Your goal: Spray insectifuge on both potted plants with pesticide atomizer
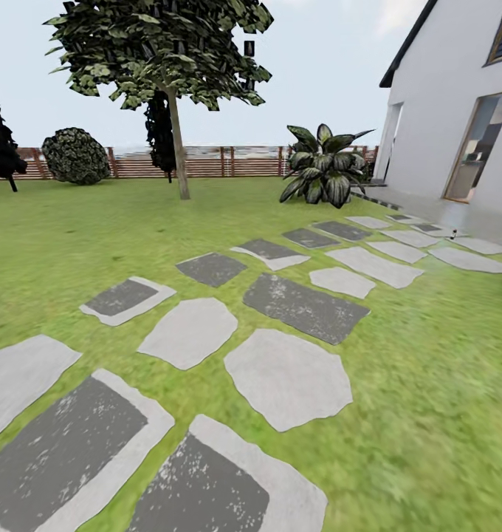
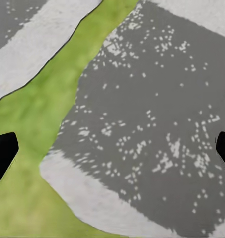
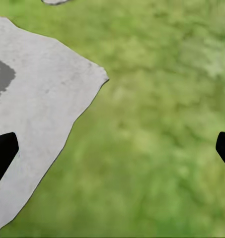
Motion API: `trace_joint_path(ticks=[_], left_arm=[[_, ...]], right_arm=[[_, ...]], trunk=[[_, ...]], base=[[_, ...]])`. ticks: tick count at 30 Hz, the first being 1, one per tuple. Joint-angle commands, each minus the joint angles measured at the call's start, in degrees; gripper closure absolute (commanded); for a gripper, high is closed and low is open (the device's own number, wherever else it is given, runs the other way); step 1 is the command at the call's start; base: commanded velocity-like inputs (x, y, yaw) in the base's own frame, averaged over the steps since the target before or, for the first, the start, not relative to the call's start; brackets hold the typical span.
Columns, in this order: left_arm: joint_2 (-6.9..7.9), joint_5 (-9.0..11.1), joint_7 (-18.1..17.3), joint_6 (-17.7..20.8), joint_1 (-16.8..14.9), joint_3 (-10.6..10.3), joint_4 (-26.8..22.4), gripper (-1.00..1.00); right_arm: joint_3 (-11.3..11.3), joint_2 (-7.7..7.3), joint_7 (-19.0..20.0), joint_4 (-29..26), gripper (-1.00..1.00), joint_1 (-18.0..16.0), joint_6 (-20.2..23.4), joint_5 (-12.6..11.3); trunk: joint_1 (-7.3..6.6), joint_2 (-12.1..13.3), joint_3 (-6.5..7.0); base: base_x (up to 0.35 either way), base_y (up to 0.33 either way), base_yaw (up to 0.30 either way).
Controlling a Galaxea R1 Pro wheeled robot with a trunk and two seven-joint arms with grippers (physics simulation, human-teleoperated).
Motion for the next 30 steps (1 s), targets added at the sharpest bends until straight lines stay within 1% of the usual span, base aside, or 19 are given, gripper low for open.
trace_joint_path(ticks=[1, 7, 11, 30], left_arm=[[-0.01, 0.1, 0.0, -0.2, 0.0, 0.1, 0.0, -1.00], [-0.03, 0.1, 0.0, -0.2, 0.0, 0.1, 0.0, -1.00], [-0.01, 0.2, 0.0, -0.2, 0.0, 0.1, 0.1, -1.00], [-0.01, 0.1, 0.0, -0.2, 0.0, 0.1, 0.1, -1.00]], right_arm=[[-0.1, 0.01, 0.0, 0.0, -1.00, 0.0, -0.2, 0.1], [-0.1, 0.01, 0.0, 0.0, -1.00, 0.0, -0.2, 0.1], [-0.1, 0.01, 0.0, 0.0, -1.00, 0.0, -0.2, 0.1], [-0.1, 0.01, 0.0, 0.0, -1.00, 0.0, -0.2, 0.1]], trunk=[[0.03, 0.0, -0.05], [0.03, 0.0, -0.05], [0.03, 0.0, -0.05], [0.03, 0.0, -0.05]], base=[[0.335, 0.094, 0.000], [0.335, 0.096, -0.009], [0.335, 0.096, -0.118], [0.335, 0.099, -0.246]])
